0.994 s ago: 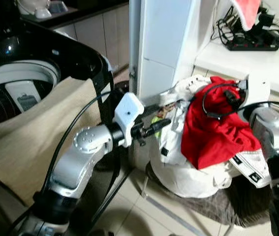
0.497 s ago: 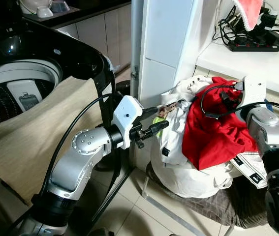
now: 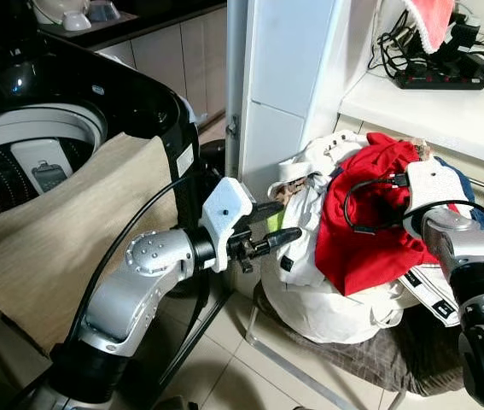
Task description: Clothes washing
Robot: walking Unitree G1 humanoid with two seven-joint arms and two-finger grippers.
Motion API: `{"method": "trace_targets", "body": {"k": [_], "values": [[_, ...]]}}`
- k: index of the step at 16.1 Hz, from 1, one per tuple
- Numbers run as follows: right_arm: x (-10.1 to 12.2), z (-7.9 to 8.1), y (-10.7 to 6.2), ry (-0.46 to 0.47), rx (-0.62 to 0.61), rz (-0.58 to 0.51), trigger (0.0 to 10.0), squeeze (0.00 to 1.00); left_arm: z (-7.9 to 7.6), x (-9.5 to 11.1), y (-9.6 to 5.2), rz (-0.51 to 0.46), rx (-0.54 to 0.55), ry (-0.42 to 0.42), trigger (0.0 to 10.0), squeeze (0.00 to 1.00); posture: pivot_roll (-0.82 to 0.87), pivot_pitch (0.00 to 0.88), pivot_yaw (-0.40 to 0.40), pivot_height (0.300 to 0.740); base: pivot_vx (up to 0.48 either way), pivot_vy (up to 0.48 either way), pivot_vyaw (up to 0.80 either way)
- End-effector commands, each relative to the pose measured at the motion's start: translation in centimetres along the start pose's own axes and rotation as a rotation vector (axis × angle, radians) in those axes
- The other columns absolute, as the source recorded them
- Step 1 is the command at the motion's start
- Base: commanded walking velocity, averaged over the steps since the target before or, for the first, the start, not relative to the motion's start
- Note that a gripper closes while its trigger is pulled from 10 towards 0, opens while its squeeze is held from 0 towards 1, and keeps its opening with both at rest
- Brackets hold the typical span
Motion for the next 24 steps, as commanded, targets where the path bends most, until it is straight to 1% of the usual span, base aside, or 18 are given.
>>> {"method": "trace_targets", "body": {"k": [1,7,14,19,21,22,23,24], "values": [[0.2,-0.1,0.0,0.003,0.001,0.008,0.0,0.0,-0.3,0.2,0.0,0.005,-0.015,0.007,10.0,0.0,-0.09,0.0,-0.014,0.74,0.0,0.0,0.0],[0.3,0.0,0.0,0.002,0.009,0.004,0.0,0.0,-0.3,0.1,0.0,0.014,-0.015,0.007,10.0,0.0,-0.09,0.0,-0.012,0.74,0.0,0.0,0.0],[1.0,-0.1,-0.2,-0.017,0.01,-0.015,0.0,0.0,-0.2,0.1,0.1,0.014,-0.009,0.008,10.0,0.0,-0.1,0.0,-0.011,0.74,0.0,0.0,0.0],[1.5,-0.1,-0.5,-0.006,0.023,-0.033,0.0,0.0,0.0,0.2,0.1,0.011,0.002,0.01,10.0,0.0,-0.1,0.0,-0.011,0.74,0.0,0.0,0.0],[2.6,0.0,-1.1,0.006,0.055,-0.071,0.0,0.0,0.1,0.3,0.1,0.007,0.007,0.012,10.0,0.0,-0.1,0.0,-0.009,0.74,0.0,0.0,0.0],[3.4,0.0,-1.5,0.01,0.071,-0.097,0.0,0.0,0.3,0.4,0.1,0.001,0.016,0.015,10.0,0.0,-0.11,0.0,-0.009,0.74,0.0,0.0,0.0],[4.8,-0.2,-2.5,0.028,0.093,-0.142,0.0,0.0,0.6,0.6,0.2,-0.011,0.029,0.016,10.0,0.0,-0.11,0.0,-0.008,0.74,0.0,0.0,0.0],[5.3,-0.3,-2.8,0.021,0.093,-0.156,0.0,0.0,0.7,0.7,0.3,-0.015,0.035,0.017,10.0,0.0,-0.11,0.0,-0.008,0.74,0.0,0.0,0.0]]}}
Point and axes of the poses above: a point about 5 cm out from each wrist's last joint towards the gripper, its own y axis pointing out of the wrist towards the gripper, its own x axis along the axis of the wrist's last joint, z = x × y, the point moved 2 cm from there along y, pointing out of the wrist towards the gripper, and after that the axes turned 7 degrees about -y, right-handed, at the moved point
